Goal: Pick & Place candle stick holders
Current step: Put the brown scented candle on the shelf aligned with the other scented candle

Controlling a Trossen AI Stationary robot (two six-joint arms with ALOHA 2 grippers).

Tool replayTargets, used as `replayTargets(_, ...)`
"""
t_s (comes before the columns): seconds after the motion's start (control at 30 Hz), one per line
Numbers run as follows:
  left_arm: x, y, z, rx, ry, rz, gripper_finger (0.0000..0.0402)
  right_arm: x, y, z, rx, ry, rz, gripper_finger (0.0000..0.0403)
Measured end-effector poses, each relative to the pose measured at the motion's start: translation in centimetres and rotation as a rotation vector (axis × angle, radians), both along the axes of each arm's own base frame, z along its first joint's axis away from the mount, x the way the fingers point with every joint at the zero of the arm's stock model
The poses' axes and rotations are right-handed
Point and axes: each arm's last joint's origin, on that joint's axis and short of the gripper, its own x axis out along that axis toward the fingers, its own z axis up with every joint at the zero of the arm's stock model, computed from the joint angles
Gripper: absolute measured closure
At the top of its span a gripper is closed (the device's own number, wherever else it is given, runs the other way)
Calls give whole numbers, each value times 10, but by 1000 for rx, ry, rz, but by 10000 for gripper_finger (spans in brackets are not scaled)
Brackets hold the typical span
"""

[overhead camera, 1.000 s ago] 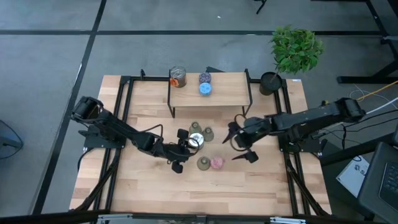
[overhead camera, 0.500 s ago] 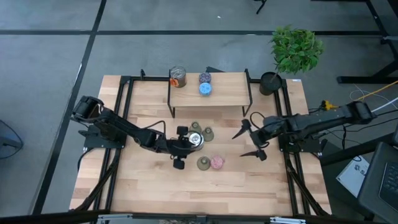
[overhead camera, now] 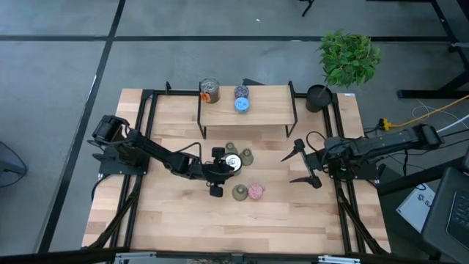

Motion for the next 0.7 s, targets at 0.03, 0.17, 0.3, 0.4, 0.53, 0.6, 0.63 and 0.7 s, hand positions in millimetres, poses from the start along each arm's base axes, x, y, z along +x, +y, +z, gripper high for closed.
replayTargets(0.03, 0, 0, 0, 0, 0, 0, 286, -2, 0, -1, -8, -9, 1, 5)
replayTargets(0.17, 0, -1, -1, 0, 2, -2, 294, -8, -3, -9, -17, -34, -14, 5)
replayTargets(0.3, -1, -2, -1, -2, 4, -2, 311, -14, -6, -15, -7, -77, -31, 5)
replayTargets(0.4, -1, -2, -1, -3, 4, 0, 327, -18, -8, -20, 0, -100, -43, 5)
replayTargets(0.53, -1, -2, -2, -4, 5, -1, 349, -22, -11, -27, 17, -125, -62, 5)
replayTargets(0.6, -1, -2, -2, -4, 5, -2, 360, -25, -12, -32, 31, -132, -72, 5)
replayTargets(0.63, -1, -2, -2, -4, 5, -1, 365, -25, -12, -33, 34, -127, -77, 5)
replayTargets(0.7, -1, -2, -2, -3, 4, 0, 374, -26, -13, -32, 53, -130, -87, 5)
